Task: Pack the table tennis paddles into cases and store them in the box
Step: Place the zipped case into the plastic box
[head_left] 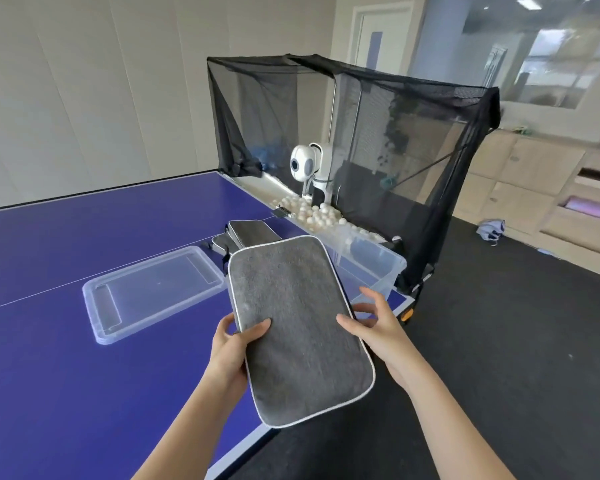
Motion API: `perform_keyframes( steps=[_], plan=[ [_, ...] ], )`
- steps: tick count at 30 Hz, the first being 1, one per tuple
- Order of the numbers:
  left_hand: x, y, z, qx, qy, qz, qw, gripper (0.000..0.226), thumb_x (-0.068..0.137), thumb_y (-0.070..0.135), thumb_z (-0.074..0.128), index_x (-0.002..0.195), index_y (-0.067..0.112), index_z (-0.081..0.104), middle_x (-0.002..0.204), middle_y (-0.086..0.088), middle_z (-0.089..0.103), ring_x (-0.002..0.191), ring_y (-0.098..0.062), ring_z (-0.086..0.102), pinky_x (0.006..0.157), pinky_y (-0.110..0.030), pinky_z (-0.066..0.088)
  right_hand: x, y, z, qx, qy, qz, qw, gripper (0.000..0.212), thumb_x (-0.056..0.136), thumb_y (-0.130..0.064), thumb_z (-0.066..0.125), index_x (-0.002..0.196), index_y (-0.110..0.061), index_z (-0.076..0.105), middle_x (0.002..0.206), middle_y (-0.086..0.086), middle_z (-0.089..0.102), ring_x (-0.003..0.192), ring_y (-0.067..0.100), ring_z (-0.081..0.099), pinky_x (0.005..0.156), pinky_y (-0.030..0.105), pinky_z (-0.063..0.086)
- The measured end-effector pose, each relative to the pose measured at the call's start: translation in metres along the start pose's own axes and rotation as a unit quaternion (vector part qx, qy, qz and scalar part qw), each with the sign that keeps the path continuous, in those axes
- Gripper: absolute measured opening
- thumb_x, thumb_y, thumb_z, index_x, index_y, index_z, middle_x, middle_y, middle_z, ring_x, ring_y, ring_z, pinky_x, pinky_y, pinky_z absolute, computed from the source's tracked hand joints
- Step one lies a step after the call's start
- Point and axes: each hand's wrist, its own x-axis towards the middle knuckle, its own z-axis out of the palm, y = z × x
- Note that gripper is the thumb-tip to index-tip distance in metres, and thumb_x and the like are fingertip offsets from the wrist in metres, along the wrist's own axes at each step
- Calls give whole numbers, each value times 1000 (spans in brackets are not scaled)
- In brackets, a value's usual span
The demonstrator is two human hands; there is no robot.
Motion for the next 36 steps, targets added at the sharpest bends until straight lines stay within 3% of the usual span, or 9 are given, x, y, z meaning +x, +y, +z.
perform_keyframes(
  steps=[5,7,11,17,23,25,28,31,36],
  plan=[
    [69,-1,36,-98,53,17,994,72,67,9,80,130,6,45,119,-16,64,103,-34,65,73,-44,56,45,18,-18,178,-24,56,982,76,67,-39,74,134,-32,40,131,1,51,109,17,57,81,35,52],
    [99,-2,58,-136,61,25,988,81,61,12,80,132,3,44,123,-17,63,106,-34,65,66,-38,57,72,18,-13,250,-44,64,965,64,70,-33,74,127,-32,45,128,2,56,110,21,59,84,39,54],
    [154,-8,111,-193,73,28,978,67,77,7,74,134,1,41,124,-18,62,107,-33,64,61,-35,58,136,4,-6,314,5,58,948,53,80,-24,73,125,-32,46,119,-5,58,107,17,59,80,35,55],
    [210,-12,163,-168,65,27,983,70,71,13,79,132,4,45,122,-14,64,103,-26,66,71,-35,55,217,-14,-51,297,40,56,952,52,81,-21,73,126,-31,51,118,-4,64,106,19,62,72,36,56],
    [239,-22,176,-123,59,0,991,35,84,12,69,112,10,48,109,-13,64,93,-19,68,90,-43,54,288,-17,-101,254,0,88,963,43,85,-16,68,124,-31,56,114,-1,67,102,21,64,68,35,54],
    [248,-24,167,-144,108,14,984,50,85,18,70,126,14,42,113,-11,64,102,-19,65,97,-45,50,315,-16,-120,225,-29,103,968,42,85,-18,67,124,-29,56,114,0,67,100,22,64,68,35,53],
    [260,-27,149,-71,193,60,977,81,78,34,76,143,24,27,121,-8,58,111,-20,60,88,-35,49,358,-12,-147,168,-78,124,975,45,79,-24,70,123,-24,59,111,3,70,97,23,67,68,35,52],
    [272,-27,153,69,198,34,977,96,61,56,77,140,27,31,119,3,59,102,-20,58,86,-31,43,397,-10,-161,123,-152,140,971,50,71,-26,71,119,-17,64,106,7,73,94,25,70,68,35,53],
    [292,-45,180,118,230,-38,965,95,42,45,85,127,21,49,107,-5,68,97,-23,67,88,-37,53,451,4,-162,73,-263,160,949,42,70,-20,72,111,-16,66,105,11,73,95,29,70,76,39,54]
  ],
)
